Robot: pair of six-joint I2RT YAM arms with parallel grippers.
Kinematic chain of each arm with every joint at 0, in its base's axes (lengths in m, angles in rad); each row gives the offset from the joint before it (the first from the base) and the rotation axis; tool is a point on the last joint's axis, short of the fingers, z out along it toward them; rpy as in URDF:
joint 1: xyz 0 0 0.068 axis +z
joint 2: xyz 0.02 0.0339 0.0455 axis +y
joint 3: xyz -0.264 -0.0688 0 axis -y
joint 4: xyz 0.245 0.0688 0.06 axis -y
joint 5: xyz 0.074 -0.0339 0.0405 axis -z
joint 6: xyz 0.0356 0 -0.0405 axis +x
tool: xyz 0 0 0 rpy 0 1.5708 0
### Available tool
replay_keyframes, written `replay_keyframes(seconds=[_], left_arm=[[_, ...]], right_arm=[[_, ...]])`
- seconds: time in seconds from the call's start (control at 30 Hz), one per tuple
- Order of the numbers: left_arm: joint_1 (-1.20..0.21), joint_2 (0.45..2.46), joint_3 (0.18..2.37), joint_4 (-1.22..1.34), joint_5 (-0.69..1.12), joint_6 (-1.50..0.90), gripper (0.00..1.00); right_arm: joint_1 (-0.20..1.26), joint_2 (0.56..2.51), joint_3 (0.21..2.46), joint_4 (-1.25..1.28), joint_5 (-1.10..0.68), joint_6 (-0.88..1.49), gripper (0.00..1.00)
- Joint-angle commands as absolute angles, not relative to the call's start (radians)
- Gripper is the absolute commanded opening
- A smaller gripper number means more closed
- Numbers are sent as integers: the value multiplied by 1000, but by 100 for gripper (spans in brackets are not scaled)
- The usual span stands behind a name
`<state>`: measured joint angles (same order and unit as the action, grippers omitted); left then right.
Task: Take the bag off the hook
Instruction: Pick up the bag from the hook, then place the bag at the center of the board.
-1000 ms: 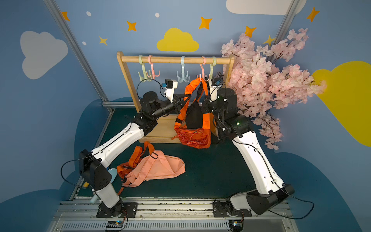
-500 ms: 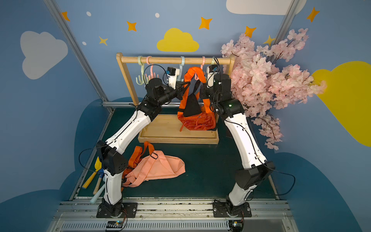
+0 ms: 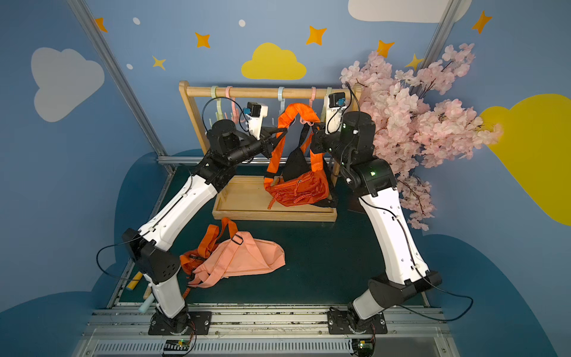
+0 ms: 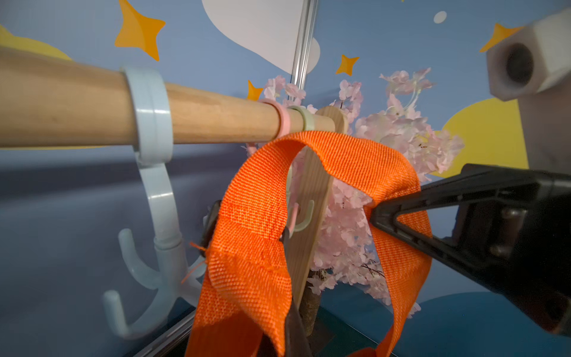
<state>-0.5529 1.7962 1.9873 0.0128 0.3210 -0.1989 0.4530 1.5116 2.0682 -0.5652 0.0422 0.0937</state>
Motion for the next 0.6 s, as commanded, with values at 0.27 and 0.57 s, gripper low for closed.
replay_keyframes(seconds=[0.27,0.57], left_arm=[[-652,1542,1724,26,462,-146,4],[-803,1370,1382,17,405,-248,9]], right_arm=[[485,1244,1823,-707,-54,97,0],[489,1025,1533,-983,-8,201,0]])
